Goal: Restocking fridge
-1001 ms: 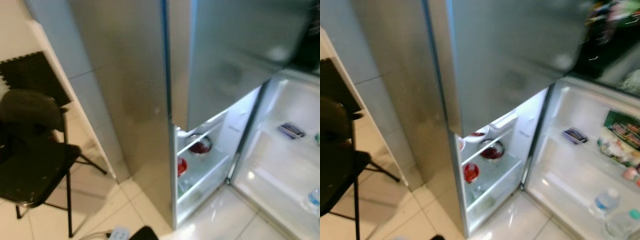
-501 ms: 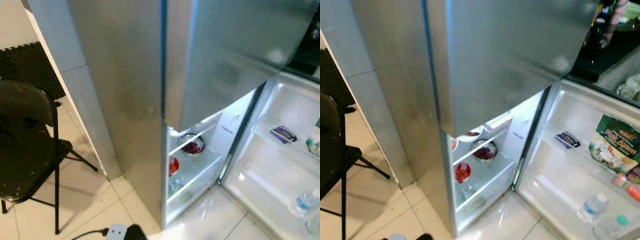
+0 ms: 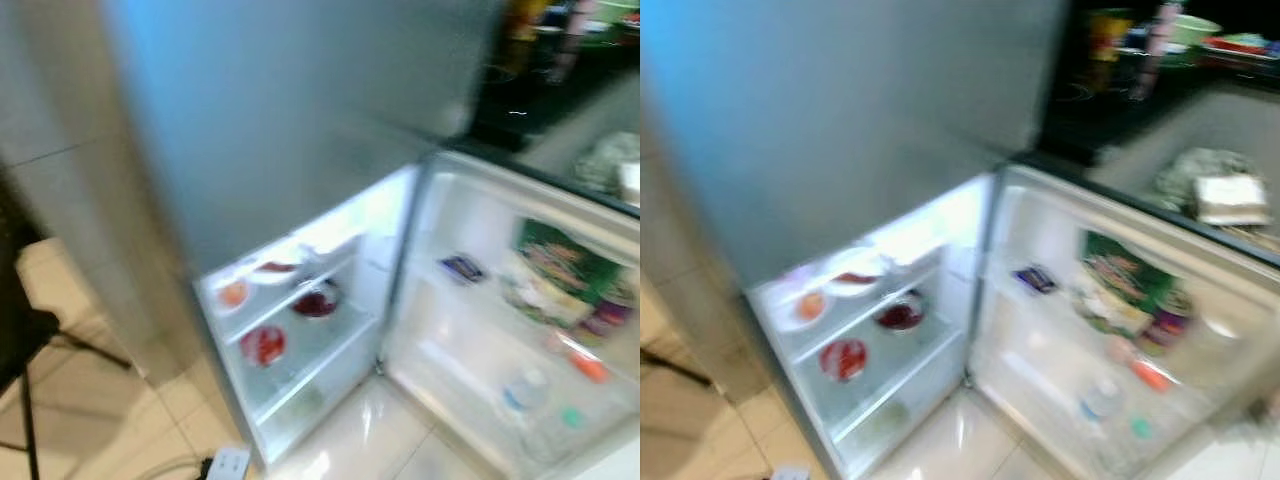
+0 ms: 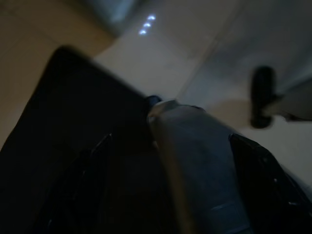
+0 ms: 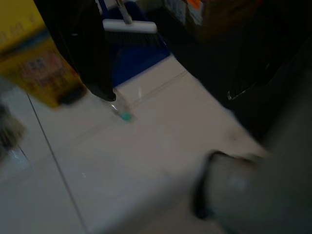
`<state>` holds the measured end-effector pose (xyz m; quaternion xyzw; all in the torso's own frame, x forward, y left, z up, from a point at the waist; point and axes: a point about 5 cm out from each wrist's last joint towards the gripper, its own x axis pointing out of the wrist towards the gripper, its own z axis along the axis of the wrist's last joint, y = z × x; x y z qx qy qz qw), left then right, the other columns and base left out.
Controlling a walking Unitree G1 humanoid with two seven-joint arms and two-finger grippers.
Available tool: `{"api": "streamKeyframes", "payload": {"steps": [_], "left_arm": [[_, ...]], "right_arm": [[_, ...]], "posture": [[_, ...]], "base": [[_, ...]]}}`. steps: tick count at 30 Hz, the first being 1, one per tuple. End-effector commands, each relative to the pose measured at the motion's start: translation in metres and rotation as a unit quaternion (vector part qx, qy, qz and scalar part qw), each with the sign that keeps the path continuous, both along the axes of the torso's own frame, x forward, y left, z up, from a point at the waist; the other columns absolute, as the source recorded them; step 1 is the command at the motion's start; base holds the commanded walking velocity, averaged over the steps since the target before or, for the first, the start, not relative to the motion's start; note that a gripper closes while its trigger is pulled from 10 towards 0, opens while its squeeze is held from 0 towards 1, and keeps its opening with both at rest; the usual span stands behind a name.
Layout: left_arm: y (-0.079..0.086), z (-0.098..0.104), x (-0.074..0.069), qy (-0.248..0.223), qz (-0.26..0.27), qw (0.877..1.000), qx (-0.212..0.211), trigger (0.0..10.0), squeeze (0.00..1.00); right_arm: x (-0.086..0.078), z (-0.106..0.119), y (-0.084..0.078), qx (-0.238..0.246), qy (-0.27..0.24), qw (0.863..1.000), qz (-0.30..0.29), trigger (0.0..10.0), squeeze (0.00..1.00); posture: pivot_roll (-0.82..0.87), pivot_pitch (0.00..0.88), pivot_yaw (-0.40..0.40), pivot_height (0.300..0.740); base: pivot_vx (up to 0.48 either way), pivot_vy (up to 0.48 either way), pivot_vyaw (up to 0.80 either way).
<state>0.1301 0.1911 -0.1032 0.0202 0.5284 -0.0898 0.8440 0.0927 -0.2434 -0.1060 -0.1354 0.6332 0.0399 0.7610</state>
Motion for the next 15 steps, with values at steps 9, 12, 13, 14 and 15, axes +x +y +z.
{"api": "streamKeyframes", "payload": {"steps": [9, 12, 13, 14, 15], "left_arm": [[-0.0002, -0.0036, -0.0108, 0.02, 0.003, 1.0, -0.002, 10.0, 0.0], [0.0, -0.0036, -0.0108, 0.02, 0.006, 1.0, -0.002, 10.0, 0.0], [0.0, -0.0036, -0.0108, 0.02, 0.006, 1.0, -0.002, 10.0, 0.0], [0.0001, -0.0036, -0.011, 0.02, 0.006, 1.0, -0.002, 10.0, 0.0], [0.0002, -0.0037, -0.0111, 0.02, 0.007, 1.0, -0.002, 10.0, 0.0]], "right_arm": [[-0.0031, -0.002, 0.005, 0.007, 0.003, 1.0, -0.004, 10.0, 0.0], [-0.003, -0.002, 0.005, 0.007, 0.002, 1.0, -0.004, 10.0, 0.0], [-0.003, -0.002, 0.005, 0.007, 0.002, 1.0, -0.004, 10.0, 0.0], [-0.003, -0.0019, 0.0049, 0.006, 0.002, 1.0, -0.004, 10.0, 0.0], [-0.0031, -0.0019, 0.0048, 0.006, 0.002, 1.0, -0.004, 10.0, 0.0]], "posture": [[0.0, 0.0, -0.025, 0.74], [0.0, 0.0, -0.025, 0.74], [0.0, 0.0, -0.025, 0.74], [0.0, 0.0, -0.025, 0.74], [-0.01, 0.0, -0.025, 0.74]], "base": [[0.0, -0.315, -0.35], [0.0, 0.0, 0.0], [0.0, 0.0, 0.0], [0.0, 0.0, 0.0], [0.0, 0.0, 0.0]]}}
